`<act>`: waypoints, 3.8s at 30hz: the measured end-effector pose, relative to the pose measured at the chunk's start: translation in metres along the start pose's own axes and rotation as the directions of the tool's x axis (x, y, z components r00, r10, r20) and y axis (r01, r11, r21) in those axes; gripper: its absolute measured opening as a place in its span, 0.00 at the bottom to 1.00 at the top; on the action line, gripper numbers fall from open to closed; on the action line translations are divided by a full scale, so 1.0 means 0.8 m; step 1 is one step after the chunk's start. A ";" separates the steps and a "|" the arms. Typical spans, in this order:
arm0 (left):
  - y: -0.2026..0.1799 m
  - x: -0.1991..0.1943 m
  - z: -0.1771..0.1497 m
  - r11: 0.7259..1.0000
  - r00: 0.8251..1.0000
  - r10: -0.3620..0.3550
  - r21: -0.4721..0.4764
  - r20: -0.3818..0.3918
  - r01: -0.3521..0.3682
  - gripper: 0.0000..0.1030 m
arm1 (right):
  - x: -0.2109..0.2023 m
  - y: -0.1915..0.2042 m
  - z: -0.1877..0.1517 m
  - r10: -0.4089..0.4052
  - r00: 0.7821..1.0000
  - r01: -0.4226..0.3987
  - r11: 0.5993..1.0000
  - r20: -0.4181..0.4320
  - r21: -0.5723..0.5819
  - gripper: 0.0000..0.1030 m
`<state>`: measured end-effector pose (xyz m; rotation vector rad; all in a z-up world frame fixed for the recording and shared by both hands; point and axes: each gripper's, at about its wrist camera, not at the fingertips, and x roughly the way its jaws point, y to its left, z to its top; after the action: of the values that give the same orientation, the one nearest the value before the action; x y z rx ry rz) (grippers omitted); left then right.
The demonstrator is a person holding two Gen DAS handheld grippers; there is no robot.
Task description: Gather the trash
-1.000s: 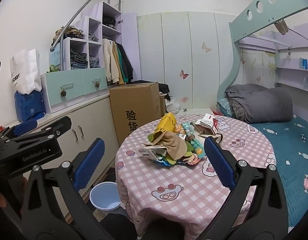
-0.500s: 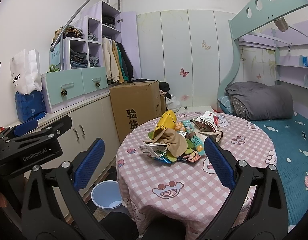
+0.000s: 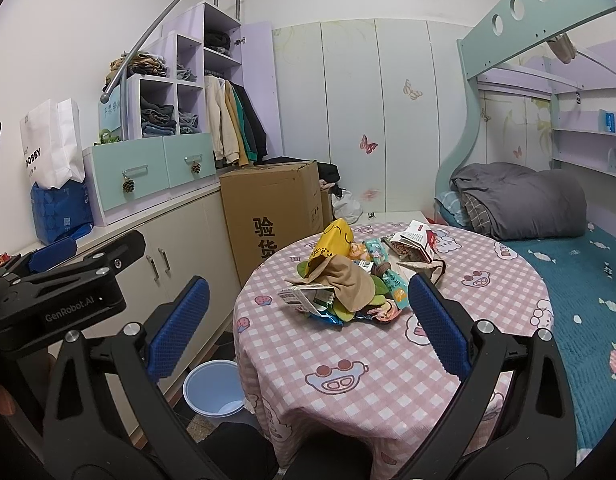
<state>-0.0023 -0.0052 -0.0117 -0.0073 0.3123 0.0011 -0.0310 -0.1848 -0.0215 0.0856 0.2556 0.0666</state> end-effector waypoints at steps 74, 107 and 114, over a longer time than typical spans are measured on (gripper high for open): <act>-0.154 0.325 0.026 0.965 0.857 -0.236 -0.010 -0.458 0.261 0.96 | 0.227 -0.190 0.017 -0.114 0.939 0.205 0.943 -0.323 0.263 0.94; -0.094 0.285 0.074 0.958 0.942 -0.268 -0.165 -0.204 0.236 0.02 | 0.320 -0.168 -0.010 -0.044 0.871 0.111 0.988 -0.490 0.109 0.18; -0.049 0.334 0.016 0.969 0.895 -0.220 -0.191 -0.389 0.155 0.47 | 0.294 -0.161 0.003 -0.055 0.891 0.118 0.986 -0.451 0.113 0.18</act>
<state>0.2557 -0.0446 -0.0812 -0.1962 0.7303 -0.1718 0.2039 -0.2947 -0.0903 0.1975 0.7267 -0.0226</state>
